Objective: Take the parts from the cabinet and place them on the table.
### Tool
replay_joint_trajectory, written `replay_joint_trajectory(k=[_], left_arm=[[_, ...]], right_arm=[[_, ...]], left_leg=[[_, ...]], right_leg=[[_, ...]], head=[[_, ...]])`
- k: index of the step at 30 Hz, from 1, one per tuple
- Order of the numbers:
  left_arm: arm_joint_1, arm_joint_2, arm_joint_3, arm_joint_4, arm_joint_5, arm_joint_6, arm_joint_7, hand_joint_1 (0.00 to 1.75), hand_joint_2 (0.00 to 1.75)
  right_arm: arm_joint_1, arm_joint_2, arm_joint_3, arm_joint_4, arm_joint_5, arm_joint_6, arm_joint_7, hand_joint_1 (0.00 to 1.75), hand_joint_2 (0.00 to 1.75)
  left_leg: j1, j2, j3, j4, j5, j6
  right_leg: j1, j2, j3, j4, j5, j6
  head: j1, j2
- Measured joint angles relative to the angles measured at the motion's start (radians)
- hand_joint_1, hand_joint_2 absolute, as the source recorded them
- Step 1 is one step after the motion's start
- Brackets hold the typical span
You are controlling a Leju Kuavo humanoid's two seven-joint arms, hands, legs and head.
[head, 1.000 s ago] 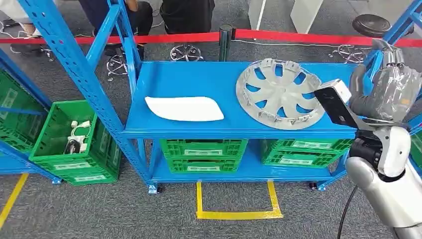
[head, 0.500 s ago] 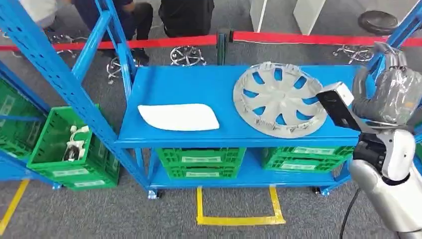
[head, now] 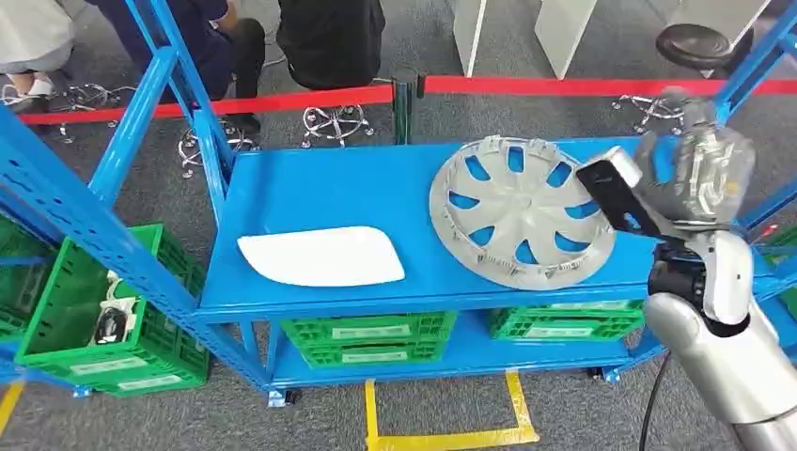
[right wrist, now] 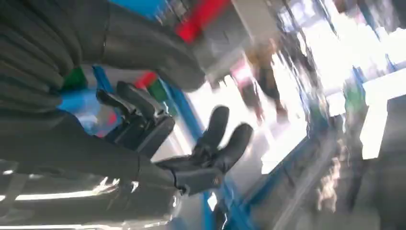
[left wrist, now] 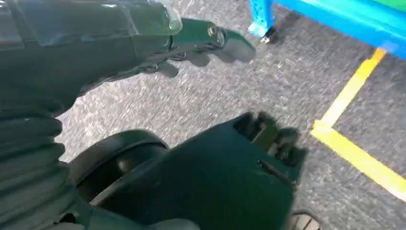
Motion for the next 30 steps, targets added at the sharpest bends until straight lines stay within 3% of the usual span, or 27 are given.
replay_joint_trajectory(k=[2,3,4,6,7,8,9,11,12,13,14,15,16,21,30], left_arm=[[-0.006,0.001,-0.001,-0.002,0.010,0.005,0.004,0.00,1.75],[-0.006,0.002,-0.003,-0.004,0.013,0.009,0.005,0.00,1.75],[-0.006,0.001,-0.007,-0.005,0.014,0.012,0.007,0.00,1.75],[-0.006,0.000,-0.019,-0.005,0.014,0.016,0.017,0.00,1.75],[-0.005,0.000,-0.025,-0.005,0.014,0.019,0.022,0.00,1.75],[-0.005,0.000,-0.028,-0.005,0.014,0.021,0.025,0.00,1.75],[-0.005,0.000,-0.032,-0.005,0.014,0.021,0.026,0.00,1.75],[-0.006,-0.001,-0.042,-0.005,0.014,0.023,0.027,0.00,1.75],[-0.006,-0.002,-0.048,-0.005,0.014,0.024,0.028,0.00,1.75],[-0.008,-0.005,-0.051,-0.005,0.014,0.024,0.031,0.00,1.75],[-0.008,-0.006,-0.052,-0.005,0.012,0.022,0.034,0.00,1.75],[-0.008,-0.009,-0.058,-0.006,0.009,0.017,0.037,0.00,1.75],[-0.008,-0.011,-0.065,-0.006,0.007,0.013,0.038,0.00,1.75],[-0.009,-0.015,-0.078,-0.007,0.010,0.011,0.042,0.00,1.75],[-0.009,-0.020,-0.096,-0.007,0.032,0.013,0.035,0.00,1.75]], right_arm=[[-0.007,0.004,0.031,0.010,-0.023,0.077,-0.037,1.75,1.75],[-0.009,0.010,0.053,0.019,-0.030,0.091,-0.055,1.75,1.75],[-0.009,0.018,0.076,0.031,-0.032,0.096,-0.064,1.75,1.75],[0.007,0.051,0.136,0.065,-0.030,0.096,-0.071,1.75,1.75],[0.019,0.069,0.171,0.083,-0.023,0.096,-0.072,1.75,1.75],[0.032,0.085,0.202,0.096,-0.020,0.097,-0.072,1.75,1.75],[0.041,0.097,0.227,0.106,-0.018,0.097,-0.072,1.75,1.75],[0.043,0.118,0.269,0.124,-0.016,0.103,-0.072,1.75,1.75],[0.044,0.124,0.288,0.132,-0.016,0.112,-0.072,1.75,1.75],[0.045,0.131,0.305,0.141,-0.014,0.118,-0.072,1.75,1.75],[0.046,0.140,0.324,0.146,-0.011,0.123,-0.072,1.75,1.75],[0.048,0.154,0.343,0.156,-0.006,0.126,-0.073,1.75,1.75],[0.048,0.167,0.361,0.162,0.000,0.129,-0.073,1.75,1.75],[0.043,0.208,0.424,0.191,0.012,0.129,-0.074,1.75,1.75],[0.025,0.227,0.475,0.224,0.011,0.130,-0.072,1.75,1.75]], left_leg=[[0.008,0.001,0.009,-0.014,-0.001,0.006],[0.008,0.002,0.014,-0.018,-0.003,0.010],[0.008,0.004,0.018,-0.018,-0.007,0.016],[0.005,0.008,0.022,-0.018,-0.016,0.025],[0.004,0.010,0.025,-0.018,-0.020,0.026],[0.001,0.011,0.031,-0.018,-0.025,0.026],[-0.001,0.012,0.041,-0.018,-0.031,0.026],[-0.006,0.016,0.058,-0.018,-0.041,0.023],[-0.005,0.020,0.060,-0.022,-0.044,0.020],[-0.009,0.023,0.056,-0.019,-0.044,0.016],[-0.004,0.026,0.052,-0.021,-0.041,0.009],[-0.010,0.026,0.053,-0.018,-0.053,0.017],[-0.007,0.030,0.054,-0.021,-0.047,0.021],[-0.005,0.021,0.062,-0.028,-0.045,0.010],[-0.003,0.012,0.064,-0.030,-0.045,0.008]], right_leg=[[-0.003,-0.002,0.008,-0.007,-0.013,0.008],[-0.002,-0.003,-0.001,0.018,-0.024,0.011],[-0.002,-0.003,-0.034,0.078,-0.050,0.013],[-0.002,-0.003,-0.136,0.239,-0.106,0.017],[-0.002,-0.003,-0.178,0.291,-0.109,0.018],[-0.002,-0.003,-0.196,0.295,-0.086,0.016],[-0.002,-0.003,-0.191,0.253,-0.035,0.011],[0.004,-0.001,-0.150,0.107,0.079,-0.003],[0.010,0.004,-0.133,0.061,0.094,-0.017],[0.016,0.002,-0.128,0.047,0.094,-0.023],[0.019,-0.004,-0.121,0.030,0.085,-0.030],[0.020,-0.005,-0.121,0.019,0.091,-0.017],[0.020,-0.004,-0.119,0.021,0.089,-0.013],[0.021,-0.008,-0.115,0.021,0.086,-0.020],[0.022,-0.014,-0.111,0.021,0.082,-0.025]], head=[[0.002,0.000],[0.007,0.000],[0.015,0.000],[0.027,0.000],[0.032,0.000],[0.035,0.000],[0.039,0.000],[0.041,0.000],[0.040,0.000],[0.034,0.000],[0.041,0.000],[0.041,0.000],[0.038,0.000],[0.026,0.000],[0.024,0.000]])
